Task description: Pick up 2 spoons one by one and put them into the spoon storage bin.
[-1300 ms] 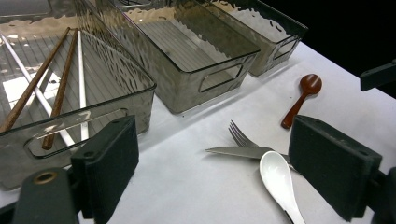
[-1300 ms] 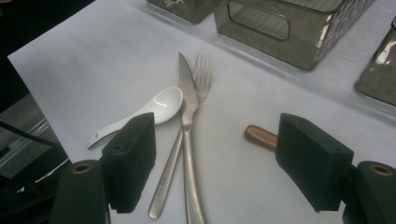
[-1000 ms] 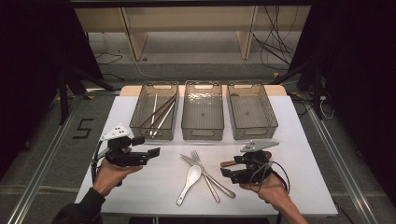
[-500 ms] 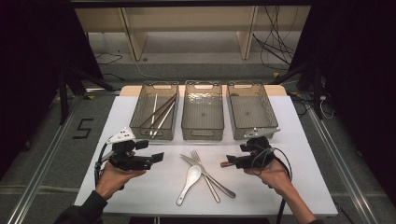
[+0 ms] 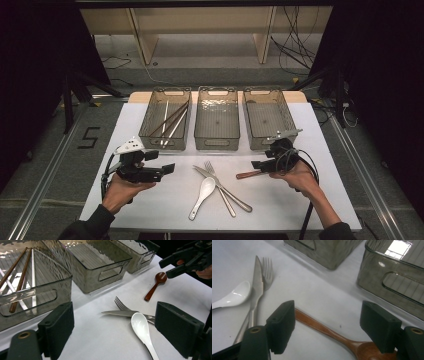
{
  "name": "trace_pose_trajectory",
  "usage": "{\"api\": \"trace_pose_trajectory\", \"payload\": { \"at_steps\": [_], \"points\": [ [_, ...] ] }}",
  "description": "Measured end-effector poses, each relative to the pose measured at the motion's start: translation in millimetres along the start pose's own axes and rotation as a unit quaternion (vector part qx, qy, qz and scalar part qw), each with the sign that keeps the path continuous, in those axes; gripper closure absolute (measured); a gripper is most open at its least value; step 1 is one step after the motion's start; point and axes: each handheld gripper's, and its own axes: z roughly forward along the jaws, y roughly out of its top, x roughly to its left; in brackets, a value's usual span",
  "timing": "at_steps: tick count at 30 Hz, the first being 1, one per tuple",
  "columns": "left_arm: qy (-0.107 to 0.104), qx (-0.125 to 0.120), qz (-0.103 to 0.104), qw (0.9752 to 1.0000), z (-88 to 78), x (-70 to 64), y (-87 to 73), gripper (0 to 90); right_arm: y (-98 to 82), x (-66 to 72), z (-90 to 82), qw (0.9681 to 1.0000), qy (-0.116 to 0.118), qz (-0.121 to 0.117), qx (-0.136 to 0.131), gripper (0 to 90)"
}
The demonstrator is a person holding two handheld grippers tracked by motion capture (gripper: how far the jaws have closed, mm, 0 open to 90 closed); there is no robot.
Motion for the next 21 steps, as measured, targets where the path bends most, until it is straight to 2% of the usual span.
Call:
{"api": "trace_pose_trajectory", "payload": {
  "at_steps": [10, 12, 21],
  "points": [
    [-0.001, -0.008, 0.006, 0.9999, 0.0, 1.4, -1.4, 15.6, -2.8, -15.5, 8.7, 0.9994, 0.001, -0.013, 0.032, 29.3],
    [0.001, -0.005, 0.012, 0.9999, -0.7, 1.7, -2.7, 15.7, -2.7, -16.8, 10.3, 0.9992, 0.004, -0.016, 0.038, 29.4],
    [-0.003, -0.010, 0.009, 0.9999, -2.5, 3.3, -3.7, 15.7, 0.3, -18.3, 17.7, 0.9969, 0.006, -0.042, 0.066, 30.8]
  ]
}}
